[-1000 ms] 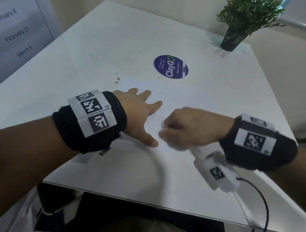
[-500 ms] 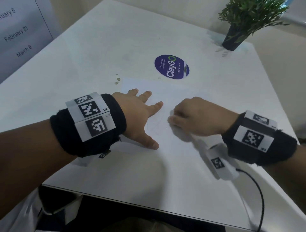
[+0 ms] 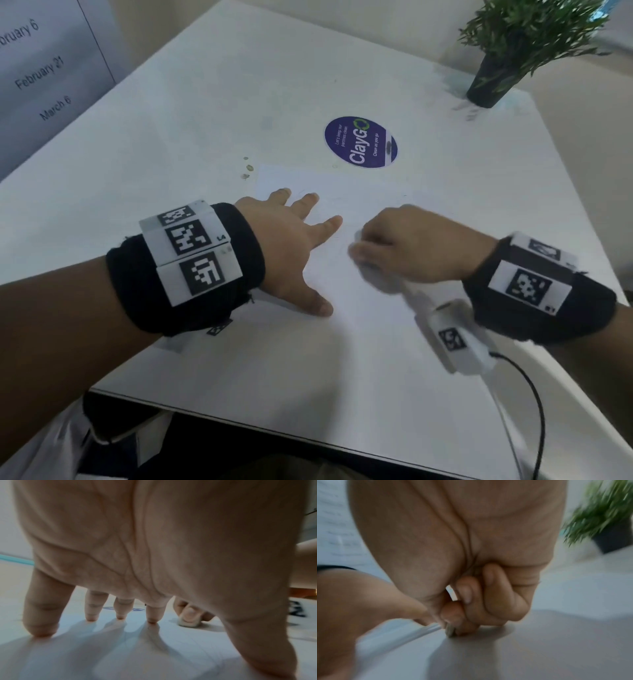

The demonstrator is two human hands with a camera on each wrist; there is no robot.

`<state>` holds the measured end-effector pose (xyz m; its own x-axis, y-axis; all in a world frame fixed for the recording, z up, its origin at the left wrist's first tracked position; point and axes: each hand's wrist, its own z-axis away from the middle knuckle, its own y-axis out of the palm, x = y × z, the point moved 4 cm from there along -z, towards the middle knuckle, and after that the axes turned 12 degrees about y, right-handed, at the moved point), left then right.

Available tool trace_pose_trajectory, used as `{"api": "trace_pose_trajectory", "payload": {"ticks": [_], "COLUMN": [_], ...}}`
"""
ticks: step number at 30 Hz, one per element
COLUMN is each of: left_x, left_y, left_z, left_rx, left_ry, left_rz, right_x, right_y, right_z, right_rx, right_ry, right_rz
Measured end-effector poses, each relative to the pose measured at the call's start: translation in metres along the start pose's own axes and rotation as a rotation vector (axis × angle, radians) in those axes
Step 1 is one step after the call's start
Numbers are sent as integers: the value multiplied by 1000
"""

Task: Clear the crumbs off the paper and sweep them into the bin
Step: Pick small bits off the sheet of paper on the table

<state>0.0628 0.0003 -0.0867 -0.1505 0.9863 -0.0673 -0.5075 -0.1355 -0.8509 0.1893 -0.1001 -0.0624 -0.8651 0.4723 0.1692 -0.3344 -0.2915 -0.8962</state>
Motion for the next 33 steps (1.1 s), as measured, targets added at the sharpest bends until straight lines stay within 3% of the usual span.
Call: {"api": "trace_pose_trajectory", "payload": {"ticks": [2, 5, 10, 14, 19, 24, 28, 30, 33], "left_x": [0, 0, 1, 0, 1, 0, 1, 2, 1], "left_y": [0, 0, 0, 2, 0, 0, 0, 1, 1], "left_z": [0, 0, 0, 0, 0, 1, 1, 1, 0], "left_rx": [2, -13, -5, -21, -3, -20, -5, -11, -23], "left_ry": [0, 2, 6, 2, 2, 0, 3, 3, -3], "left_rz": [8, 5, -9, -8, -5, -2, -9, -9, -4], "right_x": [5, 32, 1, 40, 3, 34, -2, 9, 33], "right_y": [3, 28, -3, 26, -5, 22, -7, -1, 18], "right_z": [2, 16, -8, 11, -13, 6, -19, -13, 4], "right_rx": [-33, 73, -54, 53, -73, 50, -70, -71, 51], "right_ry": [-20, -178, 28, -177, 35, -137, 92, 44, -117], "right_rz": [-12, 23, 19, 48, 42, 31, 2, 11, 43]}}
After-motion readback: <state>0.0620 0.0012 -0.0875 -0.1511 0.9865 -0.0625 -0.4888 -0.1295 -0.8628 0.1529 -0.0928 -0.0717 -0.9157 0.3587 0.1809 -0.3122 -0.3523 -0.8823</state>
